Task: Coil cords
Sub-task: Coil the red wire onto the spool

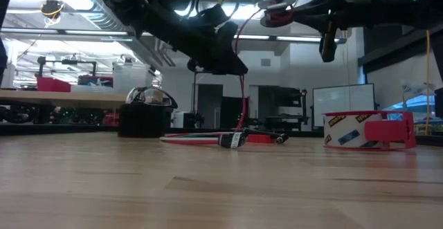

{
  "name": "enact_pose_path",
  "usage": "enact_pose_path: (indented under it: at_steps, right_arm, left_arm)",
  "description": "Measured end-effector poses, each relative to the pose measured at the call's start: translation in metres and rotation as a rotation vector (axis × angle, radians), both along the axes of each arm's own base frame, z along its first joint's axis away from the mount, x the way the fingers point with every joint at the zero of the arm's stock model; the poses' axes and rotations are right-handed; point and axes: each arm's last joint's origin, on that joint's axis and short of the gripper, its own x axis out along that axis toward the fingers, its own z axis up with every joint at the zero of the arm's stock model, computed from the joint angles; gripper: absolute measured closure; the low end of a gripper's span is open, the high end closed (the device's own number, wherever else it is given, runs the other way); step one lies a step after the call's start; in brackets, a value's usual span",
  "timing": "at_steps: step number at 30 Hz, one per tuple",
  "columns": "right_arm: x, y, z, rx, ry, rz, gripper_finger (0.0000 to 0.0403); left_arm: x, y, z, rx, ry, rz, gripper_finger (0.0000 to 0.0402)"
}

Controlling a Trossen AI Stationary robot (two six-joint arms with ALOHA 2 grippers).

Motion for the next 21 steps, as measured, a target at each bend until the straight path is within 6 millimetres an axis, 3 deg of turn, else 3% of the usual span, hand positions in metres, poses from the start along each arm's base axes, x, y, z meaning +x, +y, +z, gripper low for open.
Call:
enact_pose_path:
  at_steps: [10, 21]
  right_arm:
    - [0.000, 0.000, 0.003, -0.003, -0.028, 0.000, 0.0395]
    - [0.000, 0.000, 0.005, -0.004, -0.052, 0.001, 0.0395]
  left_arm:
    - [-0.003, -0.014, -0.008, -0.017, 0.056, 0.085, 0.0304]
    - [-0.001, -0.011, -0.003, -0.014, -0.005, 0.091, 0.0304]
